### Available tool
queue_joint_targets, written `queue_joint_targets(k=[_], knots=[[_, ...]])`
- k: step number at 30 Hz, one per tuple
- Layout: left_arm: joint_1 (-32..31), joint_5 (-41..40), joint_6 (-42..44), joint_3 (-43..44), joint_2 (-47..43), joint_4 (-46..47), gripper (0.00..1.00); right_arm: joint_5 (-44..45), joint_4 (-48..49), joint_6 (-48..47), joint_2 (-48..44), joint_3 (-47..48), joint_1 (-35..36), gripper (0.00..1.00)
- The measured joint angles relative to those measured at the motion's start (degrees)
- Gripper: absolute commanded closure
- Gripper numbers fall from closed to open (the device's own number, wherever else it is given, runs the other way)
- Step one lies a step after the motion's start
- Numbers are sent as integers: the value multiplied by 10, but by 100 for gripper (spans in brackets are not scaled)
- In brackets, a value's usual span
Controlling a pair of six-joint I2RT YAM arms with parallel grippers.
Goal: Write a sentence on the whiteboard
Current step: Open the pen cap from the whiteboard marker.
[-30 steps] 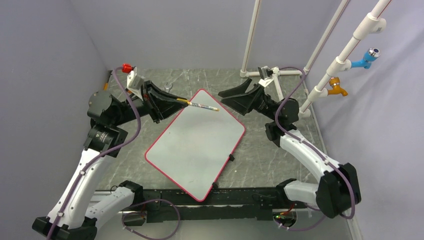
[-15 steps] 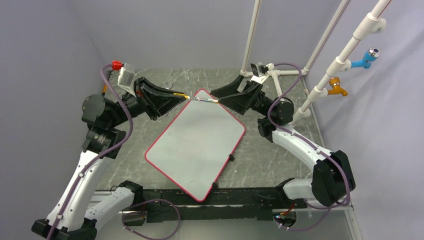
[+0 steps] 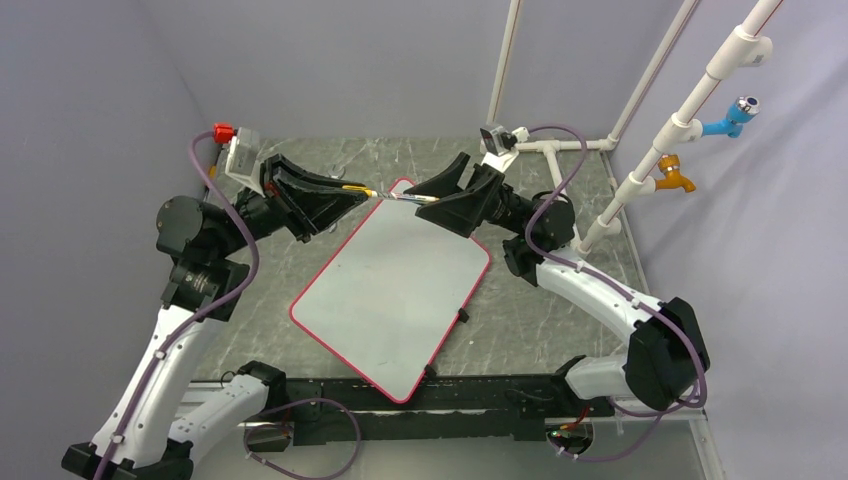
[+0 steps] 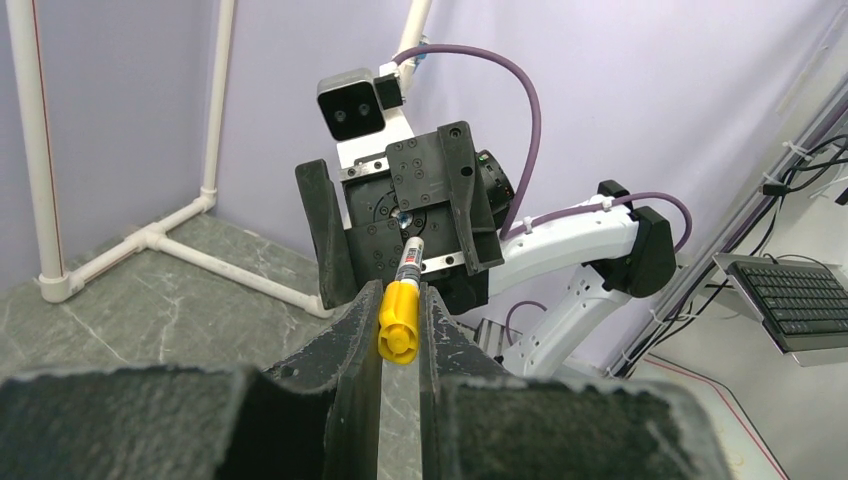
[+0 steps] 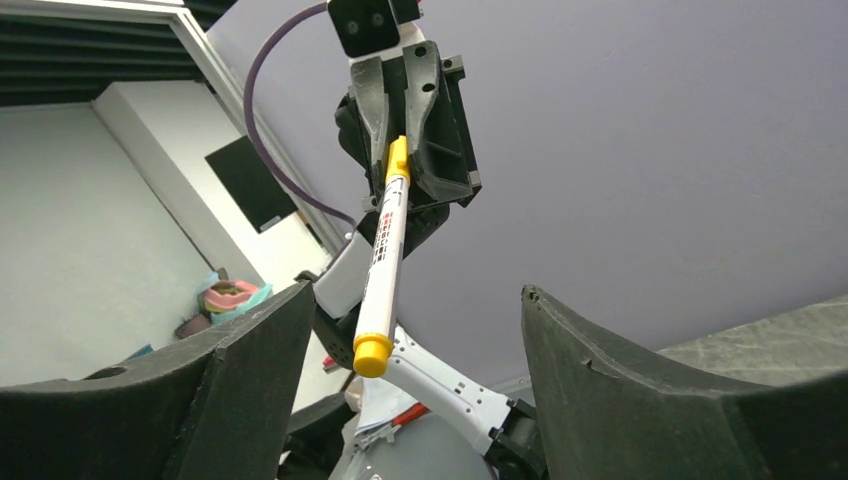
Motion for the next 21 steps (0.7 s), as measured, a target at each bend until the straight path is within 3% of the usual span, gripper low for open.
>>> queue_joint_targets(k=[6, 12, 21], knots=[[0, -2, 0, -1, -12, 3, 100, 0, -19, -19, 3, 16, 19, 41], [0, -5, 9, -1, -31, -17, 100, 2, -22, -22, 18, 30, 33, 48], [0, -20, 32, 6, -50, -60, 100, 3, -17, -22, 35, 50, 51, 47]])
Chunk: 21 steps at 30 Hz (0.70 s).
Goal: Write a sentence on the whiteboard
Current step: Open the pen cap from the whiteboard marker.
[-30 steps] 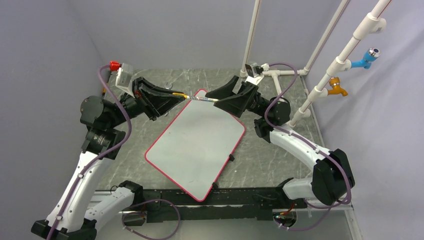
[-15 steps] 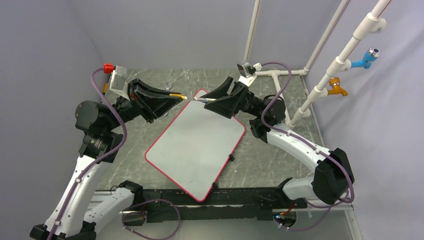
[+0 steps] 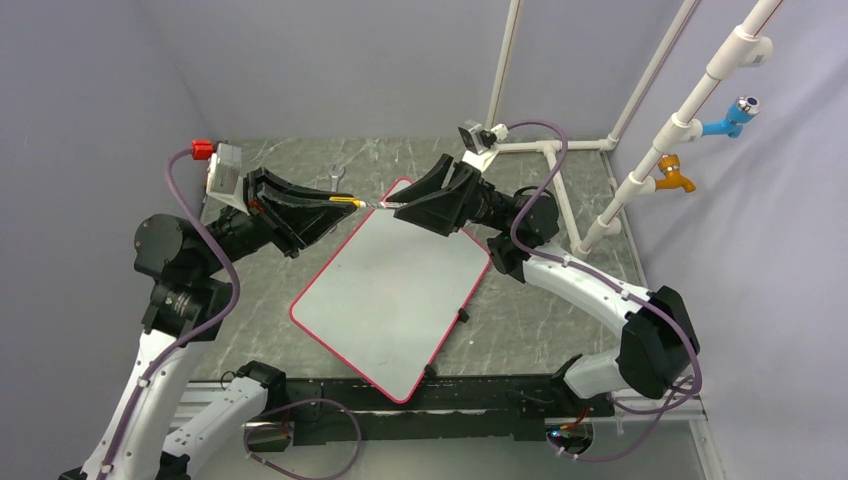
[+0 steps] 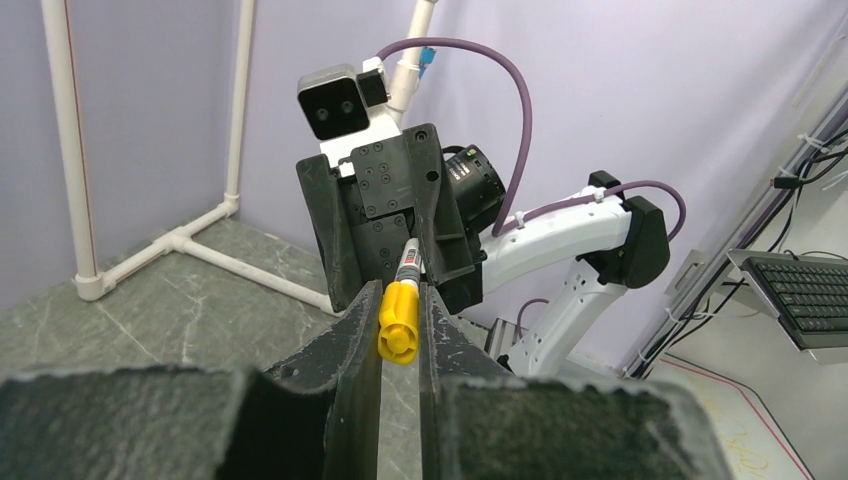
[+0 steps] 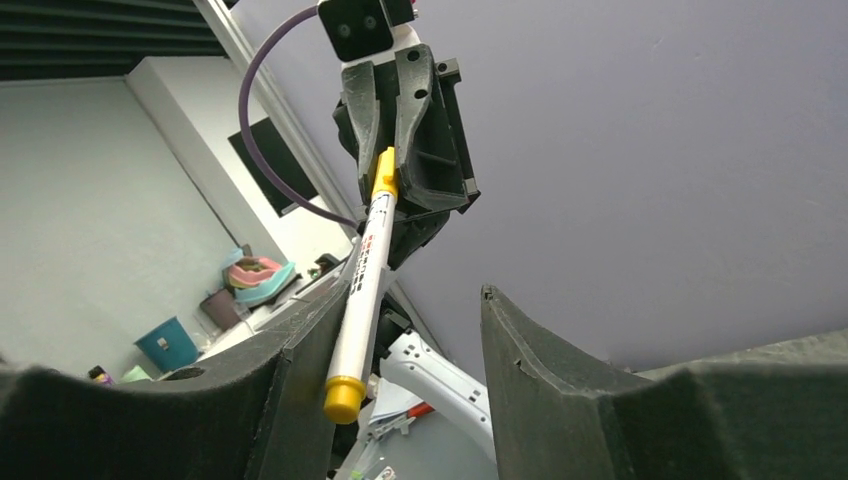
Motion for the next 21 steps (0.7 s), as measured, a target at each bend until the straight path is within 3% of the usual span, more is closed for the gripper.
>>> queue_joint_targets(k=[21], knots=[[0, -8, 48, 40, -5, -80, 100, -17, 16, 3, 14, 31, 18, 45]])
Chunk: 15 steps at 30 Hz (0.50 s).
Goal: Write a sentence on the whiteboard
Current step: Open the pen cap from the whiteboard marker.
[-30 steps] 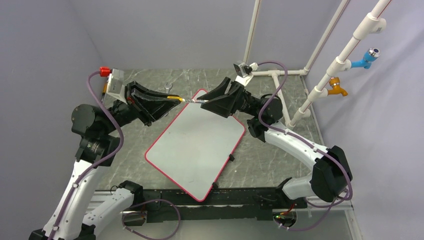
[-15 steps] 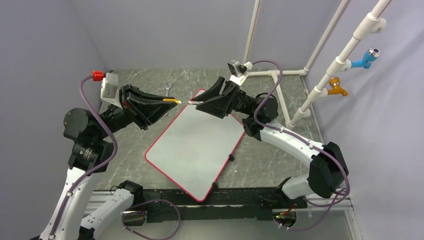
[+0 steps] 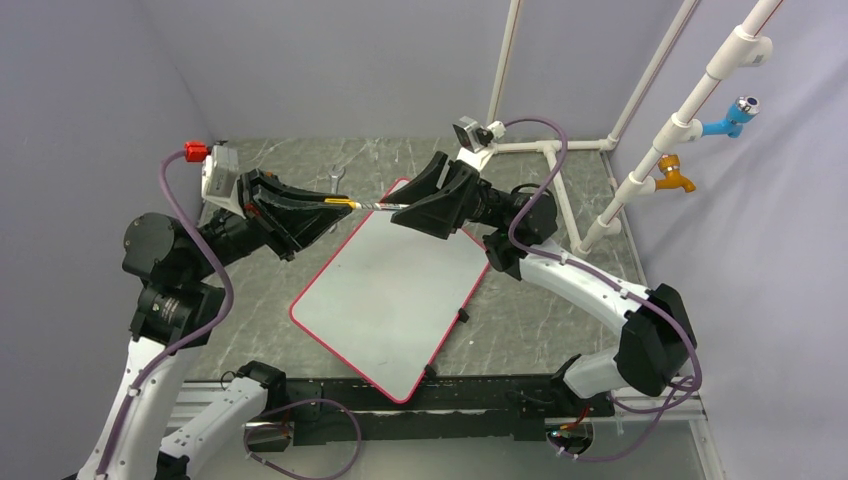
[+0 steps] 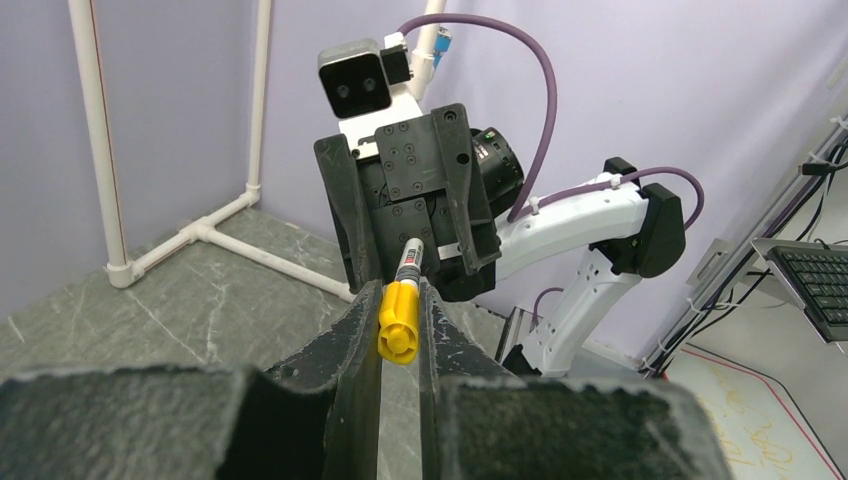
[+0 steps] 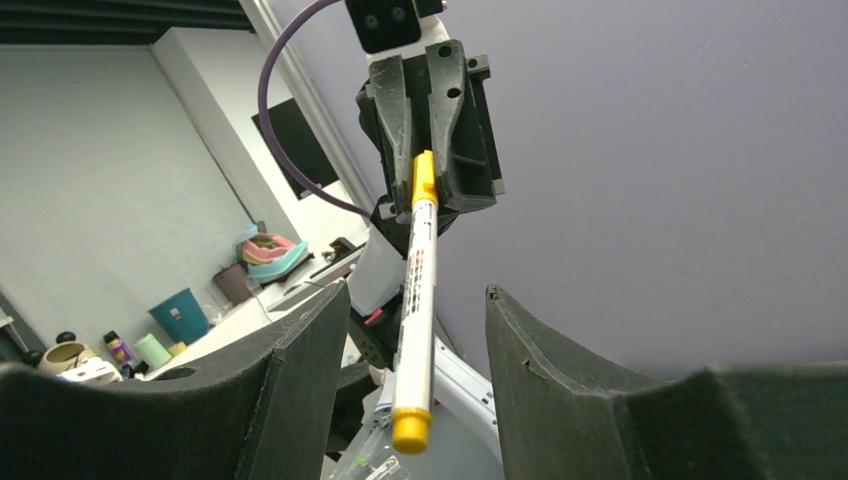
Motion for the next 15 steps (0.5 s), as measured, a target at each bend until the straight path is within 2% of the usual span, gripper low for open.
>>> queue_joint_targets(k=[6, 15], knots=[[0, -1, 0, -8, 0, 8, 100, -7, -9, 0, 10, 33, 2, 46], [0, -6, 0, -27, 6, 34, 100, -12, -21, -2, 42, 57, 20, 56]])
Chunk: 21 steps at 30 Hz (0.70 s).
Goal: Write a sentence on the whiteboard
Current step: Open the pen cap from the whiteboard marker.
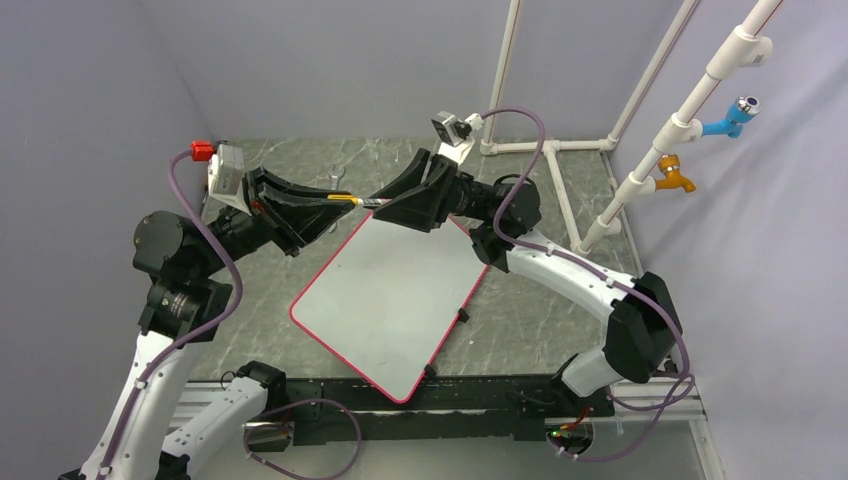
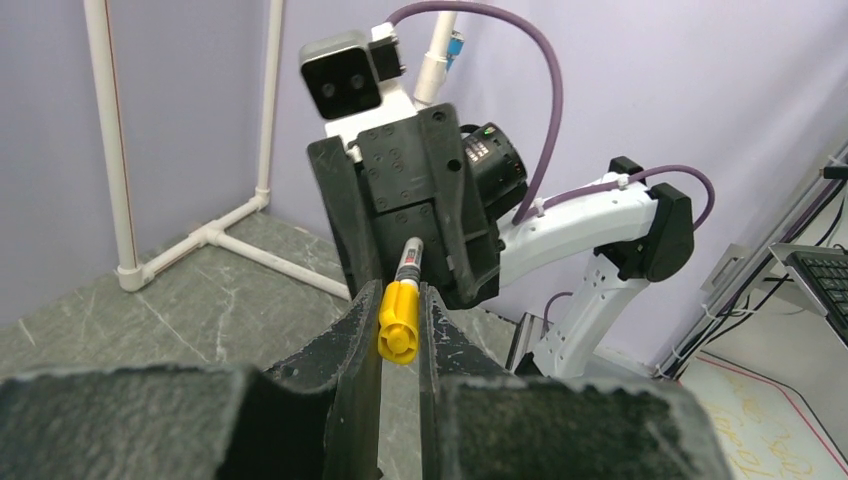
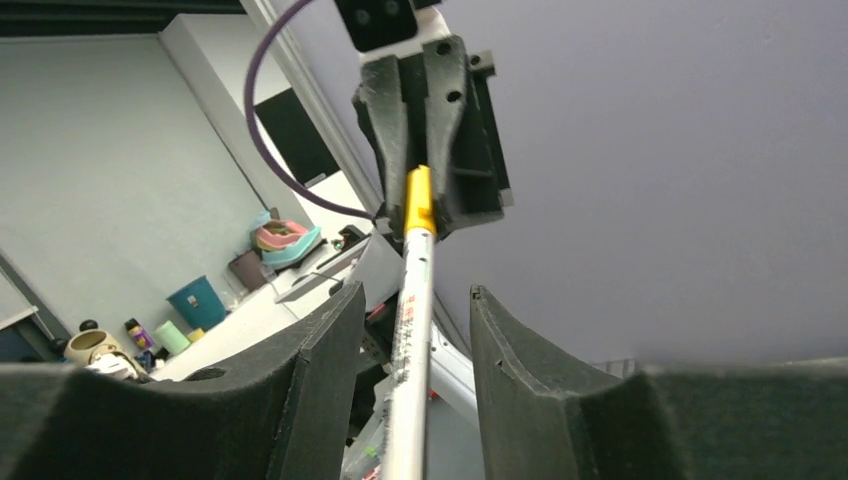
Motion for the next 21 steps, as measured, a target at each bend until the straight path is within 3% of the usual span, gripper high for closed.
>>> queue_joint_targets(k=[21], knots=[[0, -11, 15, -2, -12, -3, 100, -4, 1, 2, 17, 6, 12, 55]])
